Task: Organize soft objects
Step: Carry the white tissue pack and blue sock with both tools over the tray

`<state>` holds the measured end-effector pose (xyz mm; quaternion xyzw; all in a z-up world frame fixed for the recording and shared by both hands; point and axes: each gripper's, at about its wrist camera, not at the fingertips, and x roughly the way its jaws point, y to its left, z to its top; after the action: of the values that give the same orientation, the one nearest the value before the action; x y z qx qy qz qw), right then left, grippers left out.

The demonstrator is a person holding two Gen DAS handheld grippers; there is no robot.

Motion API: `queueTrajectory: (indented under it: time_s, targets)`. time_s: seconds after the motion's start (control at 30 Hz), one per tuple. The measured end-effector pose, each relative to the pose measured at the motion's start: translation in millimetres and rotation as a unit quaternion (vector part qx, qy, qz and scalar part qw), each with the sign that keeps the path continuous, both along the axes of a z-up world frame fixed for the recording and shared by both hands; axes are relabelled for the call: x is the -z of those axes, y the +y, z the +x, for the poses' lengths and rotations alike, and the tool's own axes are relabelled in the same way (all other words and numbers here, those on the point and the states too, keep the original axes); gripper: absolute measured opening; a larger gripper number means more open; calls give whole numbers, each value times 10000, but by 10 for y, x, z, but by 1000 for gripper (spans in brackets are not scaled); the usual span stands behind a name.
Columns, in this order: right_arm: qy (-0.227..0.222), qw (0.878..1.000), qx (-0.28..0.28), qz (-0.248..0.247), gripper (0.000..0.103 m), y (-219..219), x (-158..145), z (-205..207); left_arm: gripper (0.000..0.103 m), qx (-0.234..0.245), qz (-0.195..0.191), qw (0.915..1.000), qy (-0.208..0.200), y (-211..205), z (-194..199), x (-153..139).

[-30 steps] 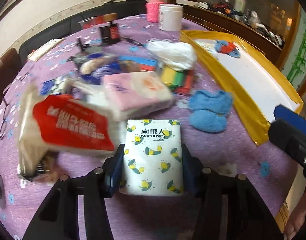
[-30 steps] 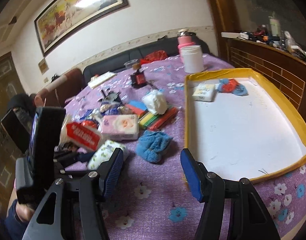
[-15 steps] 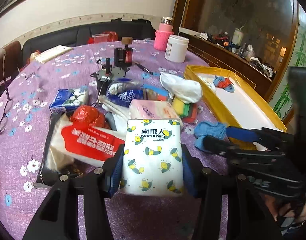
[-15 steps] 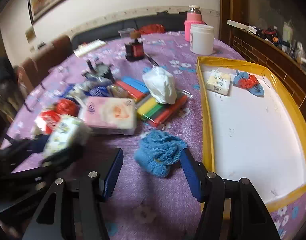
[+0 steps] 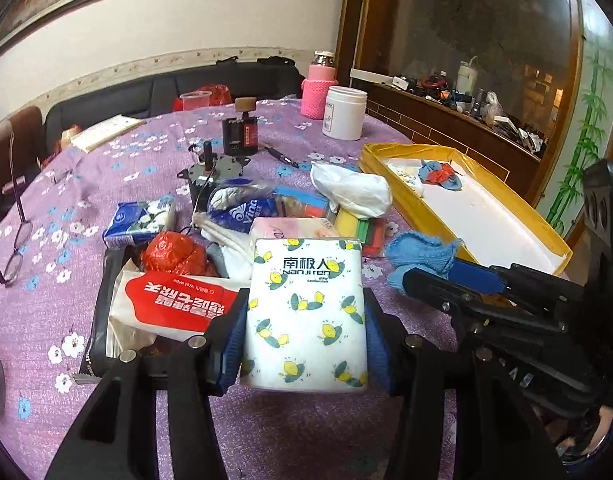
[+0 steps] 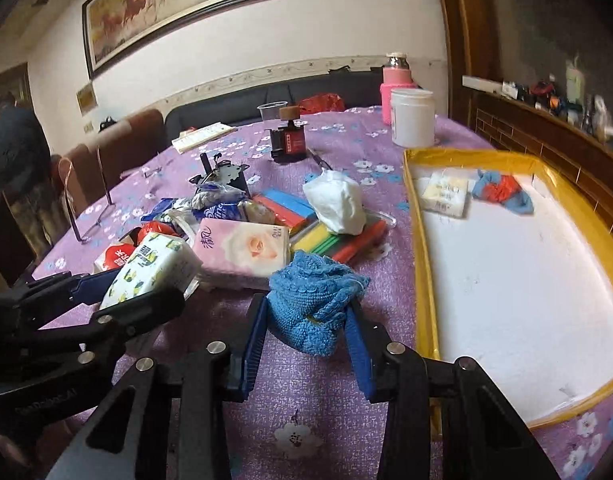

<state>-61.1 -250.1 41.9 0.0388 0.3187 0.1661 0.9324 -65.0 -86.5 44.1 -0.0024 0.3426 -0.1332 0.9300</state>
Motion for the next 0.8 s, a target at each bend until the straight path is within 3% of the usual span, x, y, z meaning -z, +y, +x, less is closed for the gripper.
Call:
queueTrajectory:
  time_s: [0.4, 0.8]
  targets:
    - [-132, 9996, -58, 231, 42, -37, -28, -23, 51, 0, -204, 9993, -327, 58, -89, -88]
    - [-212, 9992, -42, 348, 42, -82, -29, -47, 52, -1, -181, 9997, -172, 29, -48, -54]
